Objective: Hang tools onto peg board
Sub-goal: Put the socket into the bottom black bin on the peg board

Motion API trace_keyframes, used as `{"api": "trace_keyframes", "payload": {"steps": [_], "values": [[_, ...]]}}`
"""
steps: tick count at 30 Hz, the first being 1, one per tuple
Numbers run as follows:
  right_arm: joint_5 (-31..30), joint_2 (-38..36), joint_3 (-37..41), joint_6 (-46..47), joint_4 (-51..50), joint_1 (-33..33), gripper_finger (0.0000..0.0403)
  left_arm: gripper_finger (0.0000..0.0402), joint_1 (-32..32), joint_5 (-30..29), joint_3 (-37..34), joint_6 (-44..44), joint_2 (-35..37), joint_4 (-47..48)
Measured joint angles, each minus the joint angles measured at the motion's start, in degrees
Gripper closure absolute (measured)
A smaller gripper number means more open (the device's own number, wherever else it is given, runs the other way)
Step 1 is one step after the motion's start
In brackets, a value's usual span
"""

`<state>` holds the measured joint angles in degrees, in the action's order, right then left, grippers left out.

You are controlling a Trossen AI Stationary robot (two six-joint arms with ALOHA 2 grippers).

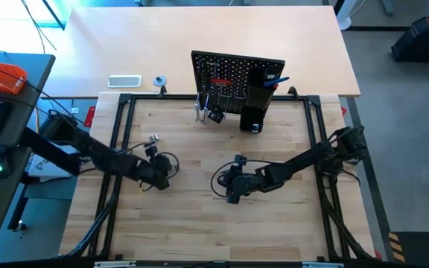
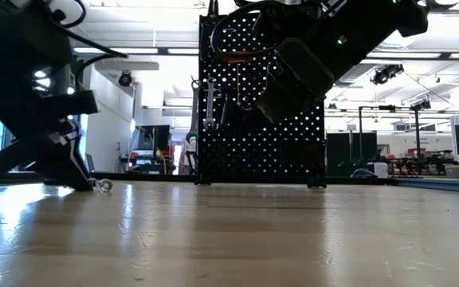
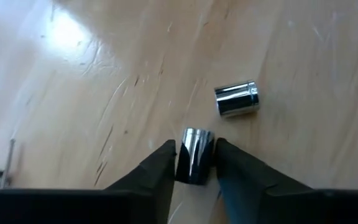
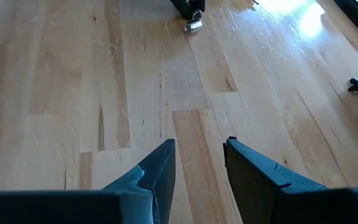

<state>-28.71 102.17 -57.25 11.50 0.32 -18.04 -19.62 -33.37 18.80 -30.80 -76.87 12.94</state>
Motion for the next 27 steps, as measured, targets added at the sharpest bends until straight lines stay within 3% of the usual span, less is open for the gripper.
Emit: {"api": "trace_keyframes", "payload": {"steps": [8, 14, 27], "values": [[0.0, 0.0, 0.0, 0.2, 0.0, -0.1, 0.0268, 0.0344, 2.5, 4.1, 0.2, 3.0, 0.1, -0.5], [0.0, 0.0, 0.0, 0.1, 0.0, -0.6, 0.0268, 0.0349, 2.4, 5.3, 0.2, 2.3, 1.4, 0.1], [-1.2, 0.0, 0.0, -1.6, 0.6, -1.4, 0.0268, 0.0352, 2.3, 11.5, -0.5, -2.6, 16.8, 9.8]]}}
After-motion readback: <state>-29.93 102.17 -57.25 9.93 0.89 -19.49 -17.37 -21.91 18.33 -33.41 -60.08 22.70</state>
